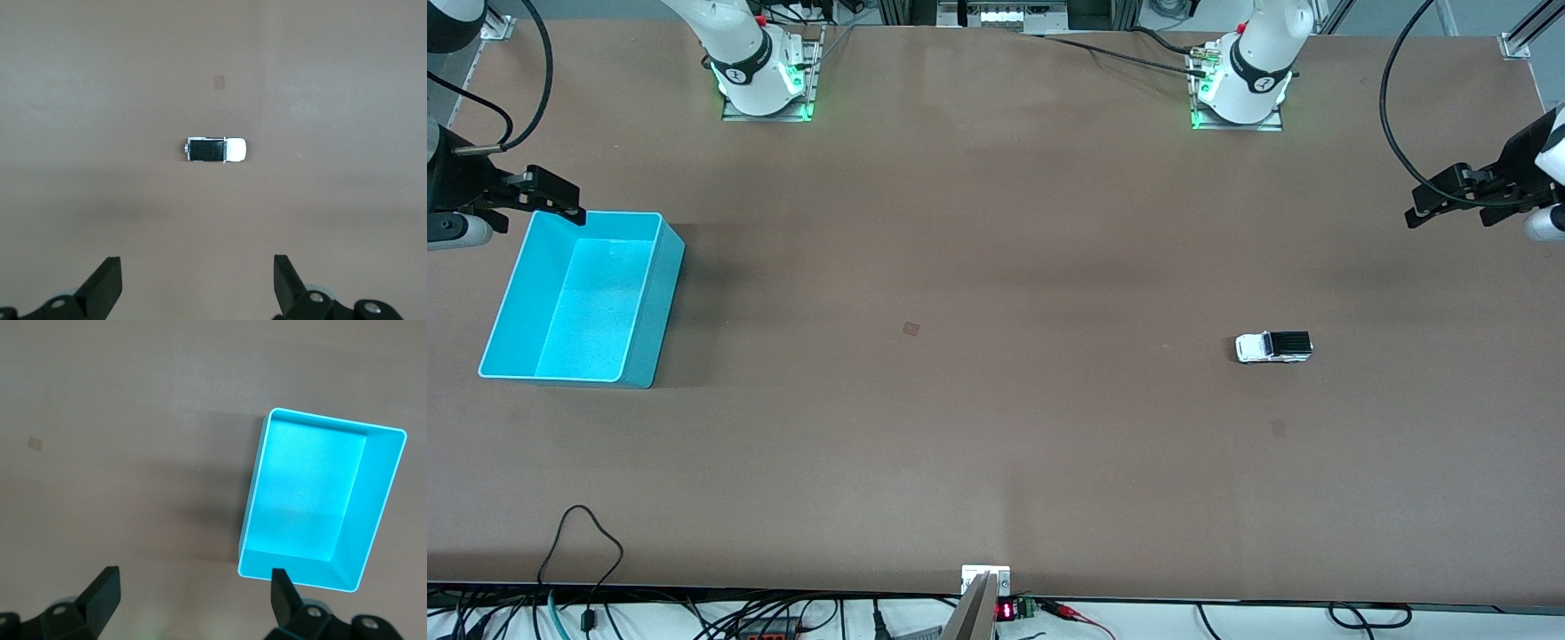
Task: Wind and store white jeep toy
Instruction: 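Move the left gripper down over the white toy jeep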
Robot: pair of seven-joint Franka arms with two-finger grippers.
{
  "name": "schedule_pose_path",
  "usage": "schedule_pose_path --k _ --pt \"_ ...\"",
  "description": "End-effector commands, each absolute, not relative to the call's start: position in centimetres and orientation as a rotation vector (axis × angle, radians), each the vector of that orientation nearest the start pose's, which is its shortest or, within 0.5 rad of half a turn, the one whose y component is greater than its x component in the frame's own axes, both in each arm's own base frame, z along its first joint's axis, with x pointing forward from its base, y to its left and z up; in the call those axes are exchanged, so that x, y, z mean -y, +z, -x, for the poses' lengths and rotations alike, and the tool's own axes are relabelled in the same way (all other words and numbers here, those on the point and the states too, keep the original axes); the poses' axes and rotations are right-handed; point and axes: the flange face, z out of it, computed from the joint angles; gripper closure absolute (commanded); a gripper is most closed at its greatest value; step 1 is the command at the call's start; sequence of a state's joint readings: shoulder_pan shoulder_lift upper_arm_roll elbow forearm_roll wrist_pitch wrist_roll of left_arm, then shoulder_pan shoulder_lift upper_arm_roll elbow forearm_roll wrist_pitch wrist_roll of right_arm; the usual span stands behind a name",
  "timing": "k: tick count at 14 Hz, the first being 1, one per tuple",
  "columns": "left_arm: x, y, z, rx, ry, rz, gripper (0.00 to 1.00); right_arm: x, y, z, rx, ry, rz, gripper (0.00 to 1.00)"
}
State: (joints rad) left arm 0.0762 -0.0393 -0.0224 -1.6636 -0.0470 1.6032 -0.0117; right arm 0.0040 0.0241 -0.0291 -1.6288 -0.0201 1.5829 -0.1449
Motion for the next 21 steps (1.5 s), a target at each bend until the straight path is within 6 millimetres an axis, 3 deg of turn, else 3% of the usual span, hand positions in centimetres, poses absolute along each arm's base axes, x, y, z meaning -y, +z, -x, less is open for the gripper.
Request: schedule_pose_path --k 1,6,8,11,14,18,21 --pt "-2.5 61.3 -53.3 0.123 0.031 3.164 0.0 1.6 58.7 -55.6 0.169 0.122 3.155 0.0" --pt "-2.6 60.4 -54.1 0.099 0.05 3.164 0.0 1.6 58.7 -55.7 0.169 0.121 3.154 0.0" --pt "-2.4 57.1 -55.7 0.087 0.154 3.162 0.0 1.6 58.8 -55.7 0.169 0.119 3.154 0.0" --pt "-2.3 54.5 -56.7 0.081 0.225 3.16 0.0 1.6 58.7 -55.7 0.169 0.121 3.154 0.0" --pt "-2.3 50.1 -58.0 0.057 0.334 3.16 0.0 1.6 58.6 -55.7 0.169 0.124 3.154 0.0" --pt "-1.9 43.7 -59.3 -0.161 0.373 3.163 0.0 1.7 58.1 -56.0 0.181 0.136 3.15 0.0" --pt "-2.0 38.9 -60.1 -0.437 0.411 3.157 0.0 1.4 56.0 -56.9 0.212 0.196 3.144 0.0"
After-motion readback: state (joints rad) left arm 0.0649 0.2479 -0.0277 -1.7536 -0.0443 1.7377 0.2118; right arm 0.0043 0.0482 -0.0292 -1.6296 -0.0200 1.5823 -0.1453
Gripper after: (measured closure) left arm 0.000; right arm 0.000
